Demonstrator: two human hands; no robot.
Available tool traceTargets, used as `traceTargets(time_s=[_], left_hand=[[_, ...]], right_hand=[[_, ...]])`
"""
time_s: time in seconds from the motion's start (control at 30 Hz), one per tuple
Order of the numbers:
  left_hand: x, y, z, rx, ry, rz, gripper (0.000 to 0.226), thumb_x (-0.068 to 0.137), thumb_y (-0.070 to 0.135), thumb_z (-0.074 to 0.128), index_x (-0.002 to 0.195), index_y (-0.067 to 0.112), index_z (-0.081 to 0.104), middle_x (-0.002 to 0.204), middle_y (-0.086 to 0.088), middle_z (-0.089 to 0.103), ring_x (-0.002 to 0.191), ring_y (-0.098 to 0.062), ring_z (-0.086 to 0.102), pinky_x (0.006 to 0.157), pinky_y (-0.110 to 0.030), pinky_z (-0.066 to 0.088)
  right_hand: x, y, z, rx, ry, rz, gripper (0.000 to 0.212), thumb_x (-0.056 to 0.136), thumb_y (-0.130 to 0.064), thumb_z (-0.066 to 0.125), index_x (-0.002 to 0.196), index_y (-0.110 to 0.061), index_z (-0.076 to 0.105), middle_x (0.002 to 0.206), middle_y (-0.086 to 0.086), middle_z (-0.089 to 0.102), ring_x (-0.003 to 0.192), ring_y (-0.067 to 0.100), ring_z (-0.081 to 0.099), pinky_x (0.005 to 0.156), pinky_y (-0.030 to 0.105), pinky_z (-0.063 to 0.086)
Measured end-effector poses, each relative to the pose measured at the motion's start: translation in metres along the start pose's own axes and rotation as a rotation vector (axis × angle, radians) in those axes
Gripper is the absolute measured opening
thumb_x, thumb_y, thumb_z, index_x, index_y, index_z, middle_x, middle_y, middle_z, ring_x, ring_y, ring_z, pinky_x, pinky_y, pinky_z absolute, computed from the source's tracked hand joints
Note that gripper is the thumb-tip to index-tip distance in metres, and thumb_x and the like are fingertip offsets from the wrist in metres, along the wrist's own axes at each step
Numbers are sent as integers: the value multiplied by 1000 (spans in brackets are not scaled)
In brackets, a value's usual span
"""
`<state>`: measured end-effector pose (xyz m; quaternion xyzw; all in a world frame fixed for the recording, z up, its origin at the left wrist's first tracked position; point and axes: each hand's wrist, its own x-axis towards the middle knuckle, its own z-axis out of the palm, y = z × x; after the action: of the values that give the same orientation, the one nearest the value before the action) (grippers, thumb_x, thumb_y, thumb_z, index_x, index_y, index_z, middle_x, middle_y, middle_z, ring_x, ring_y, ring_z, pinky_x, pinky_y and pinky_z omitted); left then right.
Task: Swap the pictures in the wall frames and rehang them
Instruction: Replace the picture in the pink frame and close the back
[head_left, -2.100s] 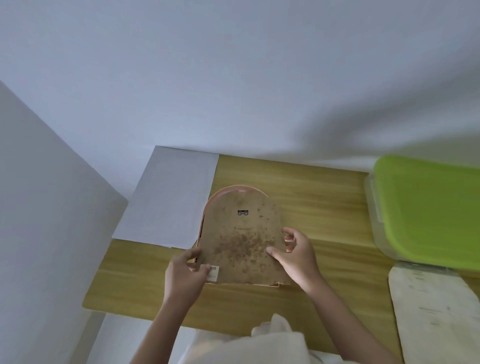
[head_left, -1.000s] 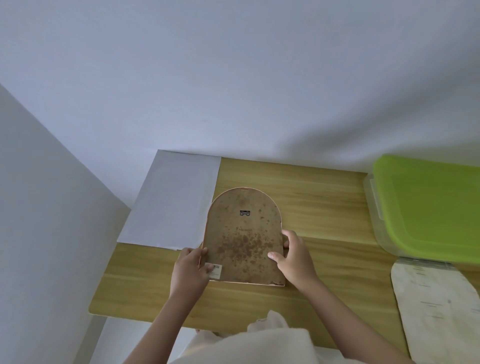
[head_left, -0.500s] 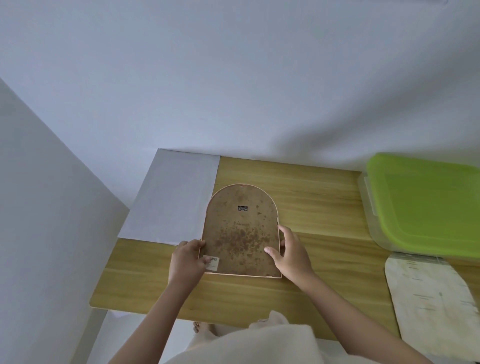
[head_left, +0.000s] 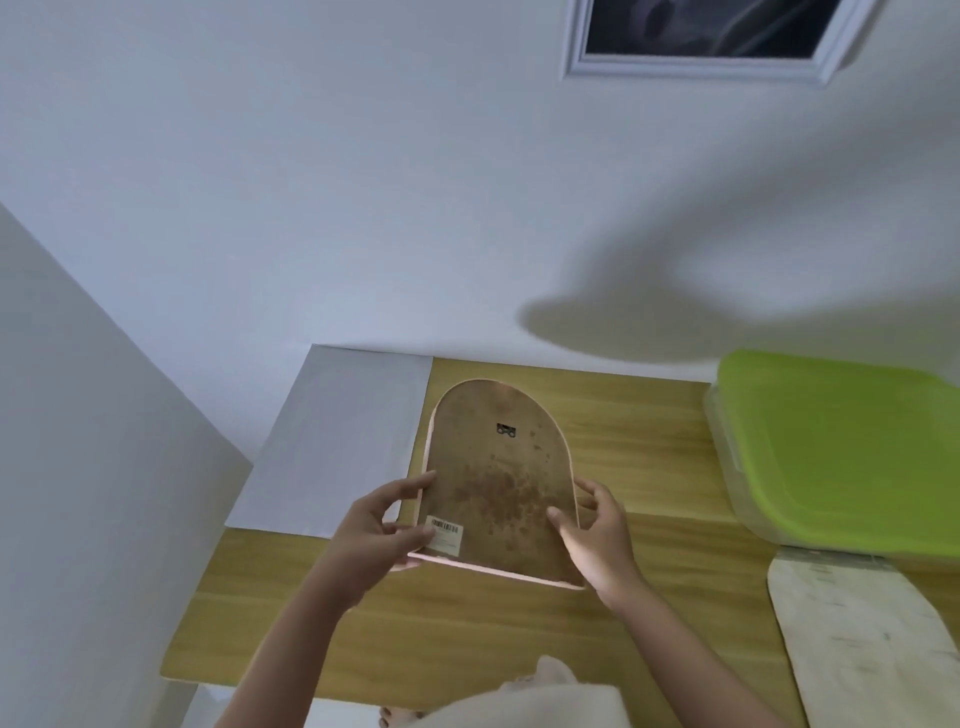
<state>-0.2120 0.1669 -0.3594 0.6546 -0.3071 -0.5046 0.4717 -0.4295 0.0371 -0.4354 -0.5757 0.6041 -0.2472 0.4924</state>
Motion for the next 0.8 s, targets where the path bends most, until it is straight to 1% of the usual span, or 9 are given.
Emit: traceTargets(time_s=[0.07,0.13,0.23,0.3,0.4,0.53,0.6,0.73,0.8], left_hand=[[1,11,11,26,6,65,49,81,-3,66,115,32,60,93,-5,69,71,-18,70,58,-26,54],[2,18,26,97,32,170,50,80,-1,67,113,36,62,102,-6,67,77,-19,70,62,-27,56],[-1,31,47,237,111,378,51,78,5,70,113,40,62,109,13,63,86,-10,64,71,-18,53],[-5,42,57,278,157,458,49,78,9,71,114,41,61,108,21,61,87,-5,62,67,-16,52],[-8,53,69,267,194,515,49,76,12,72,114,42,61,108,25,60,84,-5,61,60,-26,57],[-5,61,78,317,218,595,49,72,16,74,114,38,62,111,26,60,83,-6,60,59,-22,55],[-1,61,79,366,212,621,48,70,20,76,113,37,63,113,27,60,83,-5,62,60,-19,53],[14,57,75,432,84,696,47,67,36,78,112,30,64,112,18,60,87,-5,62,66,-15,53],[24,55,63,414,174,666,46,69,46,72,111,30,63,110,13,57,92,-3,60,74,-14,53]], right_hand=[[1,-21,-4,-119,-16,-120,49,83,-28,69,127,-35,48,121,-3,42,120,17,40,99,43,45],[-1,-51,-5,-45,-103,-220,51,85,-29,67,130,-39,44,122,-5,47,116,12,48,94,39,50],[-11,-99,-11,97,-238,-328,58,88,-32,63,137,-45,34,118,-6,56,102,3,61,79,24,55],[-17,-126,-20,159,-274,-389,62,89,-34,60,140,-46,27,111,-13,57,99,-5,61,75,16,53],[-20,-150,-28,182,-250,-470,63,87,-37,63,138,-49,28,115,-13,58,107,-1,59,79,24,56],[-13,-159,-30,140,-171,-467,67,81,-33,71,130,-54,30,119,-2,60,101,21,65,77,39,58],[-9,-157,-31,159,-115,-447,67,80,-22,71,127,-52,34,115,2,62,96,23,67,73,41,59],[-7,-149,-32,281,-30,-355,57,82,-5,63,126,-36,43,102,6,66,77,14,70,62,33,59],[-9,-148,-34,300,16,-350,48,86,-3,59,123,-32,47,97,5,64,70,4,67,56,22,55]])
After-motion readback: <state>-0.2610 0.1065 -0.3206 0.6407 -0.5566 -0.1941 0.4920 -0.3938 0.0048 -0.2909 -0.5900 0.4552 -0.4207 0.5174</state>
